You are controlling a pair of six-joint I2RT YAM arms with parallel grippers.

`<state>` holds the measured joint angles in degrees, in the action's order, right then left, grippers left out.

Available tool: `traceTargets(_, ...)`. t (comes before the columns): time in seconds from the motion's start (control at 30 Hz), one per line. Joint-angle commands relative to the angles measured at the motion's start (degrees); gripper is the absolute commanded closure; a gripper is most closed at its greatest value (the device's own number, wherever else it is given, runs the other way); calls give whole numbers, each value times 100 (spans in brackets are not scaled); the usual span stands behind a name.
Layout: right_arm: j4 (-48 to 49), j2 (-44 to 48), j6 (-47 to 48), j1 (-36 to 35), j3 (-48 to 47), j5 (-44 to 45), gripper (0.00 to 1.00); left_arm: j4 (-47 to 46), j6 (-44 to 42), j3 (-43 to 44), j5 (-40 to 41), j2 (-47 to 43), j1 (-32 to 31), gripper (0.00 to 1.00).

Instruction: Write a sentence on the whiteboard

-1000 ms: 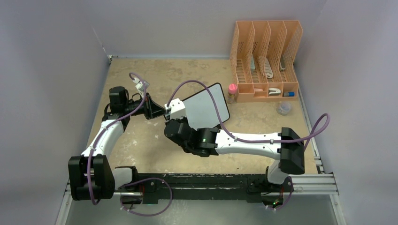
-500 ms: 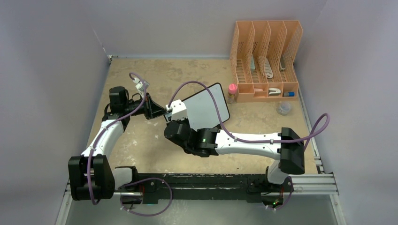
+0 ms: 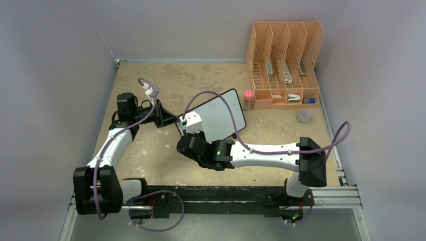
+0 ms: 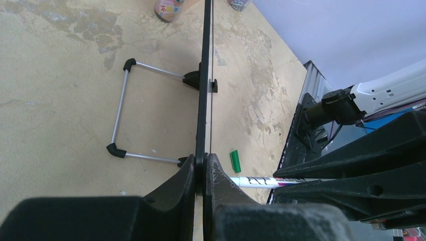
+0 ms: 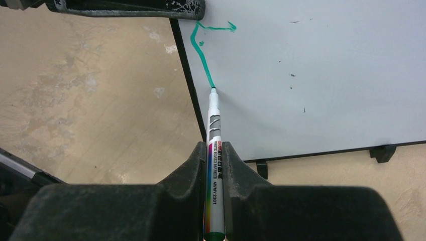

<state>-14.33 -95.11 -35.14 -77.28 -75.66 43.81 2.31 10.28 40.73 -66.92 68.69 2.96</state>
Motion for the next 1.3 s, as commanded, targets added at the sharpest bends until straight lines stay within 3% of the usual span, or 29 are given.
traceTargets(0.0,-120,146,-197,24,38,36,100,59,-99,154,-120,-4,-97,100)
traceTargets(0.37,190,509,15,-8,-45,155,100,65,-106,146,-110,-15,-101,100)
traceTargets(1.27,482,151,270,-7,-230,10,100,73,-114,159,-120,24,-103,100)
